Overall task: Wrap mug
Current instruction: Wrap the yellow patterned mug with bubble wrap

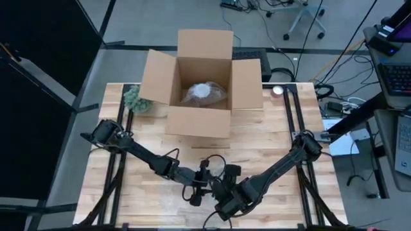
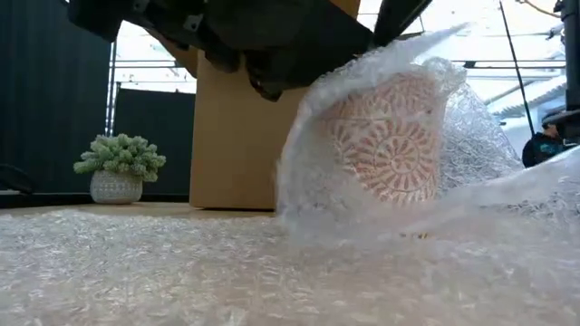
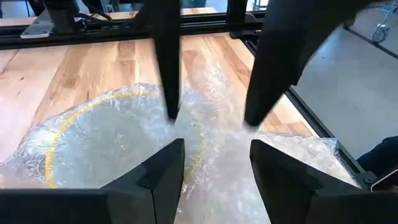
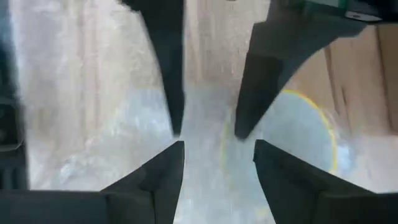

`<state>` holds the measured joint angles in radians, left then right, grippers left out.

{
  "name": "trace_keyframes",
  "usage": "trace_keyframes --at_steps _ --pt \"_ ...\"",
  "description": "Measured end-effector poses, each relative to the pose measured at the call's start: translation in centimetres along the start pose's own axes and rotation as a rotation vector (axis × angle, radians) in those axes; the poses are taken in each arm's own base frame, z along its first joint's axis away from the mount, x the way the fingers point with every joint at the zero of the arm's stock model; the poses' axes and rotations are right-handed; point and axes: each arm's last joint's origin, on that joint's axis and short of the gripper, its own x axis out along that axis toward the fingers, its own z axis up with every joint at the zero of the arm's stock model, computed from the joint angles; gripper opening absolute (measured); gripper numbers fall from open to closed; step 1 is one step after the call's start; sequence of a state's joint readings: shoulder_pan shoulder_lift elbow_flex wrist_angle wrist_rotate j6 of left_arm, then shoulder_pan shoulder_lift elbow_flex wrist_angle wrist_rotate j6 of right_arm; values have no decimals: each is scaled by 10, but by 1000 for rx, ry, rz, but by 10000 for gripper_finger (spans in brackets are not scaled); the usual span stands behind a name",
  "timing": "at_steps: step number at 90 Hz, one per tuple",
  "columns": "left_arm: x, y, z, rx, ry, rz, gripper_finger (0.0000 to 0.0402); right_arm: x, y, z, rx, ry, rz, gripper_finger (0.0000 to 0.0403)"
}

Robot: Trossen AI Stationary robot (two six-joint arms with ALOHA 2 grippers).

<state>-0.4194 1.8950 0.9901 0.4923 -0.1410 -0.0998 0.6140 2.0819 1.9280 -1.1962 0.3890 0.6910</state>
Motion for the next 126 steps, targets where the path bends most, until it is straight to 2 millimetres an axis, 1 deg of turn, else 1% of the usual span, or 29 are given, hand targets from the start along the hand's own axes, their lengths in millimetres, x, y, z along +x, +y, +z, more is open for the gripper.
trace_keyframes --at_steps 9,19,28,36,43,52,68,81,89,97,103,126 --pt "0 0 0 0 0 0 173 -8 4 0 -9 15 55 180" --pt "0 0 0 0 0 0 173 -6 8 -3 -24 35 82 180" --pt "0 0 0 -1 -1 0 173 3 8 -7 -33 45 67 180" --pt "0 0 0 -1 -1 0 173 14 2 -10 -38 47 7 180" --pt "0 0 0 -1 -1 0 173 26 -6 -11 -31 88 -18 180" --pt "0 0 0 -1 -2 -1 173 40 -13 -9 -8 132 28 180" --pt "0 -1 0 -1 -4 -1 173 64 -18 -8 -33 129 104 180" --pt "0 0 0 -2 -8 0 173 75 -27 -9 -17 166 108 180" --pt "0 0 0 -2 -8 0 173 77 -31 -8 -7 183 121 180" --pt "0 0 0 -4 -7 0 173 73 -32 -5 -9 207 147 180" --pt "0 -1 0 -4 -6 0 173 66 -31 -1 -12 205 160 180" --pt "0 -1 0 -3 -5 0 173 16 -22 11 -53 186 167 180"
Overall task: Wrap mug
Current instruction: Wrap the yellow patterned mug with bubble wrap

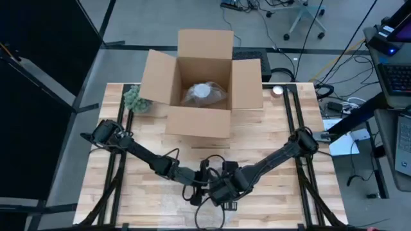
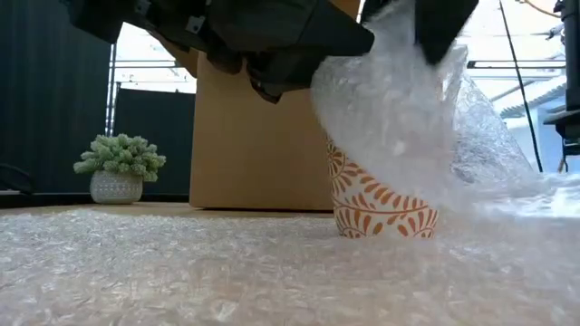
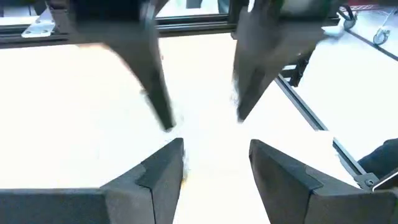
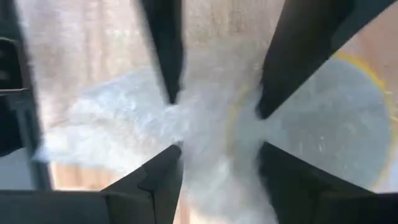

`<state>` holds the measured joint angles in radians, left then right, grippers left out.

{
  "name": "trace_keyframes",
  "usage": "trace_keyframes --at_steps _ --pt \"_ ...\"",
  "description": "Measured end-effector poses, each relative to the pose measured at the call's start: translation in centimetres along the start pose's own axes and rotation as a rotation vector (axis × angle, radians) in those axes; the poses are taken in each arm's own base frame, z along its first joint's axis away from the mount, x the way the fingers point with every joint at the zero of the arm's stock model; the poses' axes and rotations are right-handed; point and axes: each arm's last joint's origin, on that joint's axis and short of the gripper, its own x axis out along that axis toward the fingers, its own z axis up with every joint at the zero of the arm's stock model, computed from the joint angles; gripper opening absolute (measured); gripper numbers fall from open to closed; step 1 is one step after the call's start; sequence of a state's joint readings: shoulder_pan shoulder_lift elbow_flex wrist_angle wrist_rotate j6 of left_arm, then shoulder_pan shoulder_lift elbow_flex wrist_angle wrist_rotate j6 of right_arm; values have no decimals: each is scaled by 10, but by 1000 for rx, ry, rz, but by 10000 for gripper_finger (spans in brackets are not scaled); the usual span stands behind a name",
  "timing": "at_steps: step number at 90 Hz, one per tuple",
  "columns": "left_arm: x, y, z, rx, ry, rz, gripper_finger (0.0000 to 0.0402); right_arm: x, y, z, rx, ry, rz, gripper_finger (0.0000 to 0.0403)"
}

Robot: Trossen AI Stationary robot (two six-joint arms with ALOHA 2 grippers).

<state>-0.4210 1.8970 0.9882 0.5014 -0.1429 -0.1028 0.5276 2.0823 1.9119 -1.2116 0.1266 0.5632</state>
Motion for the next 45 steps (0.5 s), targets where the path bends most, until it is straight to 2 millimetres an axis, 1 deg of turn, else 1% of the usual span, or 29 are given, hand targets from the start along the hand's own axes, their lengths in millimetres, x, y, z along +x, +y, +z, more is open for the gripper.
trace_keyframes --at_steps 11,20,31,38,45 --pt "0 0 0 0 0 0 173 -21 9 -2 -10 -28 -18 180" --pt "0 0 0 0 0 0 173 -32 16 -10 -3 -56 -86 180" --pt "0 0 0 0 0 0 173 -31 25 -22 -34 -100 -203 180" --pt "0 0 0 -1 0 0 173 -25 28 -24 -42 -112 -211 180" --pt "0 0 0 -17 0 0 173 -18 29 -21 -51 -140 -199 180"
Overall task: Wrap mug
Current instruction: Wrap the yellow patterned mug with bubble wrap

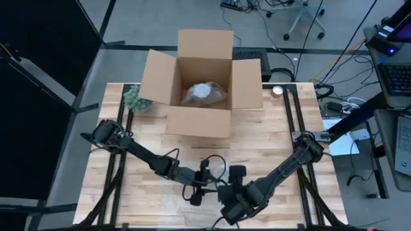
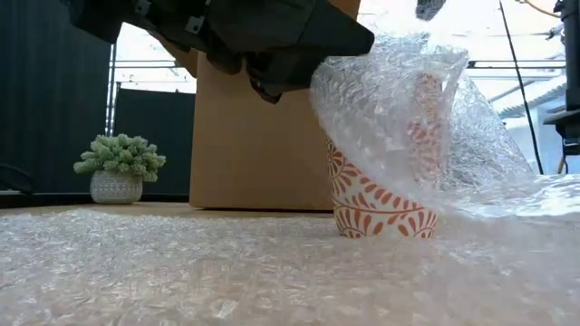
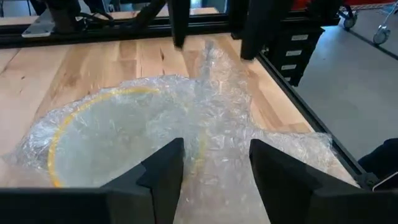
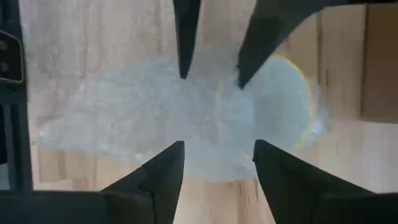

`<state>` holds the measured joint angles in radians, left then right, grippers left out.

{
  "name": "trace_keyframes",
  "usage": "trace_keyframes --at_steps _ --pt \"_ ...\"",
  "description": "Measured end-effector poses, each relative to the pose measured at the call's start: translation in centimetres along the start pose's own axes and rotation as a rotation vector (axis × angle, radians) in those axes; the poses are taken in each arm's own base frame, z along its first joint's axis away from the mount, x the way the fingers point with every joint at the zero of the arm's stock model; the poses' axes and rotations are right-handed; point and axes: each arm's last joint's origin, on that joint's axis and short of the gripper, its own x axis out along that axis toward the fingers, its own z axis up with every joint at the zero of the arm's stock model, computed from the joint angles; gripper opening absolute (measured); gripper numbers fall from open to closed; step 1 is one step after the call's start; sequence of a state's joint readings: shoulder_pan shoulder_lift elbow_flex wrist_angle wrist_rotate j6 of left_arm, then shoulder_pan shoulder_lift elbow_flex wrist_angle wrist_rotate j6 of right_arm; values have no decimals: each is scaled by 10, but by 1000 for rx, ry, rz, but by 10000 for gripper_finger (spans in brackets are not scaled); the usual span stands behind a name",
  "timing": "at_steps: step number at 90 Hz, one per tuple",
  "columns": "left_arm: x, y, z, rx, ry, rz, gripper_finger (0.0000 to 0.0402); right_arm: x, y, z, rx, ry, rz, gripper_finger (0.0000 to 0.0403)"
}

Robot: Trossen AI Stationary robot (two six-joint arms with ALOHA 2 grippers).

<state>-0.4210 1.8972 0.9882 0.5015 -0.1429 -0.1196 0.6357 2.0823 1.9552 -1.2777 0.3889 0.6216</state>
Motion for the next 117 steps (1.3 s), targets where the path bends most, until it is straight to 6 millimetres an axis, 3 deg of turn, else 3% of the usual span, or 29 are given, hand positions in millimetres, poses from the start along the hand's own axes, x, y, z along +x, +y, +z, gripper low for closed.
trace_keyframes --at_steps 40,68,82,102,117 --pt "0 0 1 -5 -4 -2 173 72 -8 -15 30 61 17 180" --pt "-4 0 4 -7 -6 -2 173 79 -12 -15 2 66 28 172" --pt "-7 0 7 -15 0 -5 173 80 -12 -14 -89 66 45 127" --pt "-10 -3 11 -35 -7 -68 173 82 -8 -11 -159 55 119 19" --pt "-15 -4 18 -38 -23 -74 173 82 -9 -11 -169 49 114 20"
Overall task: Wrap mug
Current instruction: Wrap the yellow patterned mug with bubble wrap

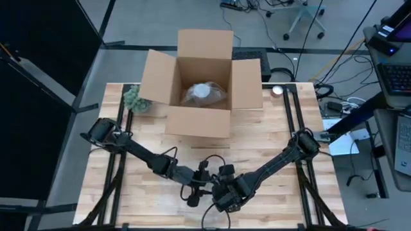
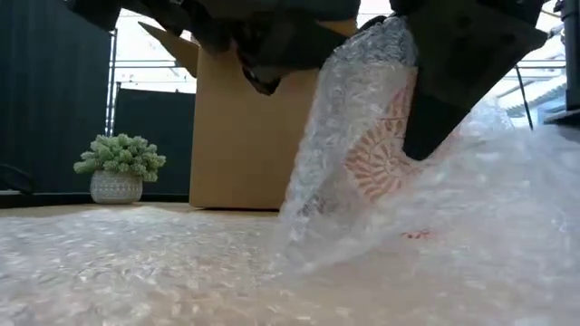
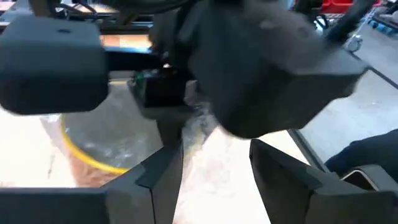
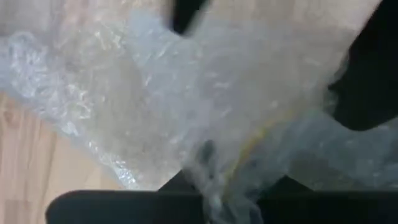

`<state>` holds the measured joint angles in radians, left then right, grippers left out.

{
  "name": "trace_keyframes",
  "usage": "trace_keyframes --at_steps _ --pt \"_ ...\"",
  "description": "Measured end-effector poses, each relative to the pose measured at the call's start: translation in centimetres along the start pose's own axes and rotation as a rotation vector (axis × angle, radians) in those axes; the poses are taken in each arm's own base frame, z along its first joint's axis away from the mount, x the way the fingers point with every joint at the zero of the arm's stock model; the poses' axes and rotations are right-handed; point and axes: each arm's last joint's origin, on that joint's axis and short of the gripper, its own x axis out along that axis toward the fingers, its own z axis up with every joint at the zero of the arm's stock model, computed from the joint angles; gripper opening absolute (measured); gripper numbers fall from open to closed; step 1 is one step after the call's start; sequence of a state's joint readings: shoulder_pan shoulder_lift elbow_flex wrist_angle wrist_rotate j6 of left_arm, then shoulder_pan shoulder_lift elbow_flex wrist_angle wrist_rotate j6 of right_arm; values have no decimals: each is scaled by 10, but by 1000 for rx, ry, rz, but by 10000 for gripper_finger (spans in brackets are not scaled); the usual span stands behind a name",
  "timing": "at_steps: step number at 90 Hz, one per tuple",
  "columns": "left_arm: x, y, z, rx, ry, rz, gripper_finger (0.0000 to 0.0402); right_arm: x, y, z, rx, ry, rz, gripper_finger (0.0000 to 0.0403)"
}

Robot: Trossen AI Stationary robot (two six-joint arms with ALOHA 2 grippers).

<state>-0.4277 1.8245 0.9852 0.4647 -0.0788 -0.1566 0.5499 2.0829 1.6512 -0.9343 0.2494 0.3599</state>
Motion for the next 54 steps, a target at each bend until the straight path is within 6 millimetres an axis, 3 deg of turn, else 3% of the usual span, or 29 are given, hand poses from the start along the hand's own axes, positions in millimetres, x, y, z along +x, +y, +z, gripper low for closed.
trace_keyframes --at_steps 22,33,54 --pt "-21 -11 16 17 8 12 173 0 0 1 -3 -8 -3 10" --pt "-43 -21 23 13 67 82 173 0 1 0 -5 -9 -4 12" --pt "-85 -41 21 -151 208 254 173 0 2 0 -1 -11 -7 12"
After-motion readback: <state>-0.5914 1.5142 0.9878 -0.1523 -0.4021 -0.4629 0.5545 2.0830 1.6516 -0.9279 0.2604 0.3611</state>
